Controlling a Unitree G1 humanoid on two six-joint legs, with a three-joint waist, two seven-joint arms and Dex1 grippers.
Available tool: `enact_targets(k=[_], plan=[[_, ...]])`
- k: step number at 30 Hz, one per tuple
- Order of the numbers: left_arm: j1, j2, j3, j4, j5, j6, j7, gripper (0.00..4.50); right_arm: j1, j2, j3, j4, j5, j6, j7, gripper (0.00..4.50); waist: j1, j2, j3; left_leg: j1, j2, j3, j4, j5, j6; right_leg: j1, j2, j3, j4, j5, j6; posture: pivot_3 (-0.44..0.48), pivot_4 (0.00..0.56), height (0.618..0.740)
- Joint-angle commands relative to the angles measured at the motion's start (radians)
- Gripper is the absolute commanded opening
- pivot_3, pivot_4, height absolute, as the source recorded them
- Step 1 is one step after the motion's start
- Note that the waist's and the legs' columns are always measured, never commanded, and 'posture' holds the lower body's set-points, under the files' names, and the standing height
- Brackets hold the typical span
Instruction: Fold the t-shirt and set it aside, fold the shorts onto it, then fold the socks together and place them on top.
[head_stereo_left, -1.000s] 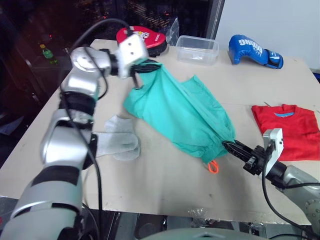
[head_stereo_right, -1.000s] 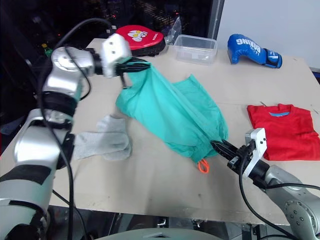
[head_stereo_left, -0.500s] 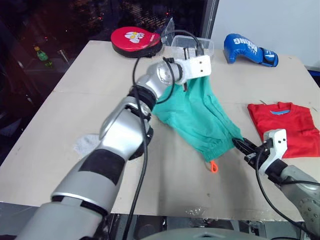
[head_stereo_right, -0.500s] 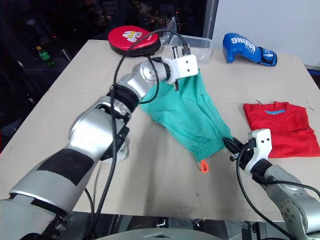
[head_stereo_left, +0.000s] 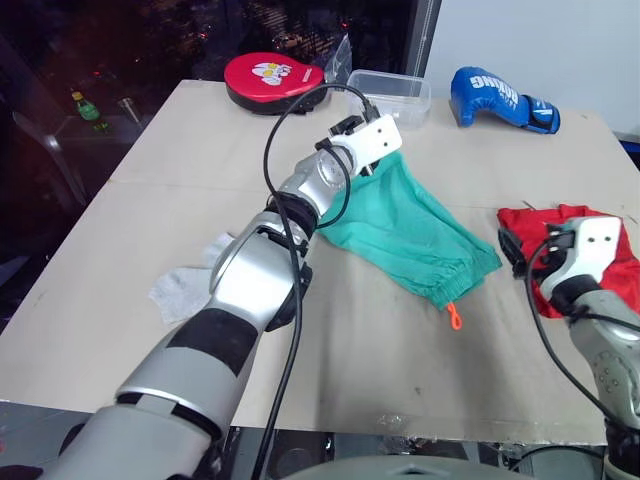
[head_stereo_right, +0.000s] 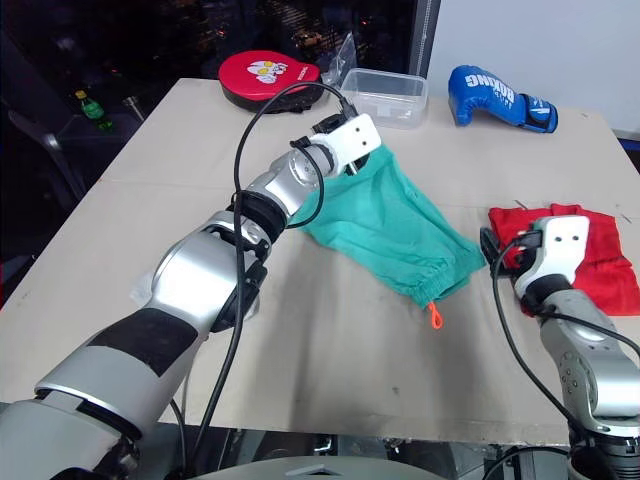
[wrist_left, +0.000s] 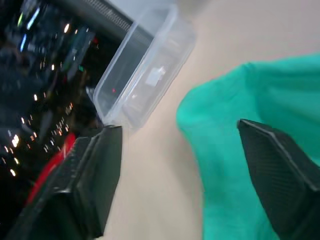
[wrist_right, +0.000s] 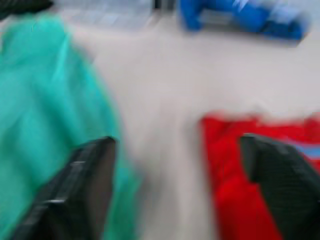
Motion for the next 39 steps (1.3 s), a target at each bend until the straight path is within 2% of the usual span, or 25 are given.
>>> enact_targets(k=[1, 4, 10, 13, 16, 20, 26, 30, 34, 37, 39], plan=[[-0.023, 0.007, 0.119, -0.029, -0.106, -0.040, -0.036, 3.67, 0.048, -0.045, 0.007, -0.152, 0.190, 0.054, 0.183, 4.40, 0.000, 0.000, 0.000, 0.000, 0.000, 0.000, 0.000, 0.000, 0.000, 0.000, 0.000, 0.000, 0.000, 0.000, 0.000, 0.000, 0.150, 0.740], [0.007, 0.011, 0.087, -0.033, -0.070, -0.097, -0.164, 3.67, 0.095, -0.051, 0.033, -0.240, 0.382, 0.144, 0.246, 4.40, 0.001, 0.000, 0.000, 0.000, 0.000, -0.001, -0.001, 0.000, -0.001, 0.000, 0.000, -0.002, 0.000, 0.000, 0.000, 0.000, 0.150, 0.740], [0.127, 0.061, -0.031, -0.024, 0.037, -0.093, -0.319, 3.67, 0.115, -0.121, 0.248, -0.280, 0.456, 0.259, 0.381, 4.40, -0.008, 0.001, -0.001, 0.002, 0.000, -0.001, 0.000, -0.002, 0.003, 0.001, 0.000, -0.001, 0.001, 0.000, 0.000, 0.000, 0.150, 0.740], [0.157, 0.080, -0.091, -0.026, 0.097, -0.095, -0.318, 3.67, 0.077, -0.116, 0.359, -0.210, 0.385, 0.275, 0.391, 4.40, -0.010, 0.001, -0.001, 0.001, 0.000, -0.002, 0.000, -0.002, 0.003, 0.001, 0.000, -0.002, 0.002, 0.000, 0.000, 0.000, 0.150, 0.740], [0.178, 0.097, -0.093, -0.024, 0.094, -0.052, -0.336, 3.67, 0.014, -0.106, 0.427, -0.046, 0.237, 0.270, 0.325, 4.40, -0.004, 0.001, -0.003, 0.001, 0.000, -0.003, 0.001, -0.002, 0.004, 0.001, 0.000, -0.003, 0.002, 0.000, 0.000, 0.000, 0.150, 0.740], [0.203, 0.134, -0.153, -0.029, 0.144, -0.076, -0.395, 3.67, -0.060, -0.029, 0.360, 0.079, 0.113, 0.154, 0.222, 4.40, -0.003, 0.001, -0.005, 0.001, 0.000, -0.002, 0.003, -0.001, 0.002, 0.002, 0.000, -0.002, 0.003, 0.000, 0.000, 0.000, 0.150, 0.740], [0.221, 0.183, -0.204, -0.052, 0.153, -0.143, -0.549, 3.67, -0.135, 0.125, 0.225, 0.140, 0.097, 0.011, 0.140, 4.40, -0.010, 0.003, -0.008, 0.002, 0.001, -0.001, 0.003, 0.000, -0.001, 0.001, 0.000, -0.002, 0.003, 0.000, 0.000, 0.000, 0.150, 0.740], [0.230, 0.192, -0.189, -0.076, 0.123, -0.176, -0.645, 3.67, -0.133, 0.253, 0.165, 0.136, 0.208, 0.119, 0.053, 4.40, -0.014, 0.006, -0.012, 0.002, 0.002, -0.001, 0.002, 0.001, -0.001, 0.001, 0.001, -0.002, 0.003, 0.000, 0.000, 0.000, 0.150, 0.740], [0.242, 0.198, -0.176, -0.092, 0.102, -0.178, -0.666, 3.67, -0.105, 0.352, 0.114, 0.106, 0.301, 0.196, -0.043, 4.40, -0.014, 0.008, -0.014, 0.002, 0.002, -0.001, 0.002, 0.001, -0.001, 0.001, 0.000, -0.002, 0.003, 0.000, 0.000, 0.000, 0.150, 0.740], [0.248, 0.205, -0.172, -0.097, 0.092, -0.171, -0.667, 3.67, -0.048, 0.359, 0.075, 0.009, 0.509, 0.308, -0.052, 4.40, -0.013, 0.009, -0.014, 0.001, 0.005, -0.001, 0.002, 0.000, -0.001, 0.001, 0.000, -0.002, 0.003, 0.000, 0.000, 0.000, 0.150, 0.740], [0.252, 0.210, -0.169, -0.102, 0.085, -0.171, -0.676, 3.67, -0.022, 0.346, 0.061, -0.019, 0.560, 0.358, -0.101, 4.40, -0.016, 0.009, -0.015, 0.001, 0.005, -0.001, 0.002, 0.000, 0.000, 0.001, 0.000, -0.002, 0.003, 0.000, 0.000, 0.000, 0.150, 0.740]])
